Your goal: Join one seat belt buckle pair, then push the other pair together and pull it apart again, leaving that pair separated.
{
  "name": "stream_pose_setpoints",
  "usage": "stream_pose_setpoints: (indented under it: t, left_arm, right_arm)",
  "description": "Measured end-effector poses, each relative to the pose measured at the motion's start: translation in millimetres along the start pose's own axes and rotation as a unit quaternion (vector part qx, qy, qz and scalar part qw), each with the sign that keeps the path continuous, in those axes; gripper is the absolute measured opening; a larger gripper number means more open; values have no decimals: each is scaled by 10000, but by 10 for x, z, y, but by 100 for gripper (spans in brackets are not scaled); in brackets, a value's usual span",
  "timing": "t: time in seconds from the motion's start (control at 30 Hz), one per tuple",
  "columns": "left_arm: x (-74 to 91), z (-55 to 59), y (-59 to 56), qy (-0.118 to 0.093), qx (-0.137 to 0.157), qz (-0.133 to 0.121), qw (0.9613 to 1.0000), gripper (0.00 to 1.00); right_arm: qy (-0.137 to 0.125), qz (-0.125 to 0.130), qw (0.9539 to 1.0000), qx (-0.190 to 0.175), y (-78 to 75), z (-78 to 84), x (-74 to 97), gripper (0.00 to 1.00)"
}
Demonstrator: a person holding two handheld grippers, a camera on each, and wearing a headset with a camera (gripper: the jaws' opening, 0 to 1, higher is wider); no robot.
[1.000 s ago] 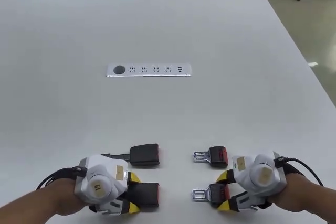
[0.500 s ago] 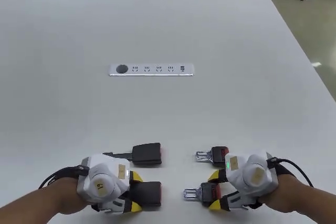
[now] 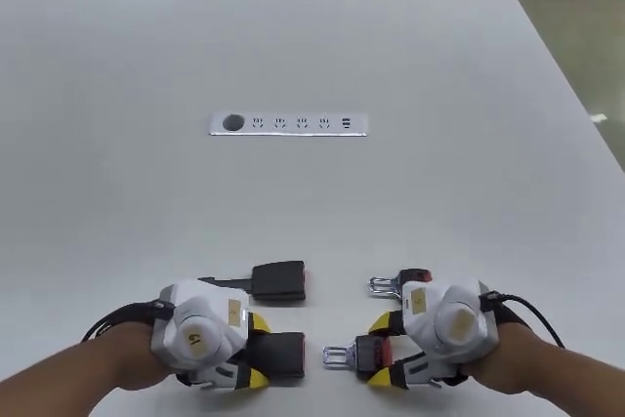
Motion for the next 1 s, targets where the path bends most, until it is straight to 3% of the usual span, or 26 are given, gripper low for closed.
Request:
stream_pose_setpoints:
  t: [0.6,0.87,1.0]
  left_arm:
    - [4,-14,-3,100,-42,13,9999,34]
    - [5,-21,-9,136,-90,34,9999,33]
    - [2,-24,-9,177,-147,47,9997,33]
  right_arm:
    - [-271,-29,9996,-1,66,-304,-170,33]
    - [-197,-1,9998,16,66,-287,-194,33]
    - [-291,35,9996,-26,68,-298,-204,32]
Point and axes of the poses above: the centre of the closed fingertips' face, and the gripper's own axes: x roughly backward along the fingers, y roughly to its left, z roughly out of its underside, the point moved 1 cm from there along x, roughly backward along the fingers, and after that the axes turned 5 degrees about -x, right-handed, at the moved point
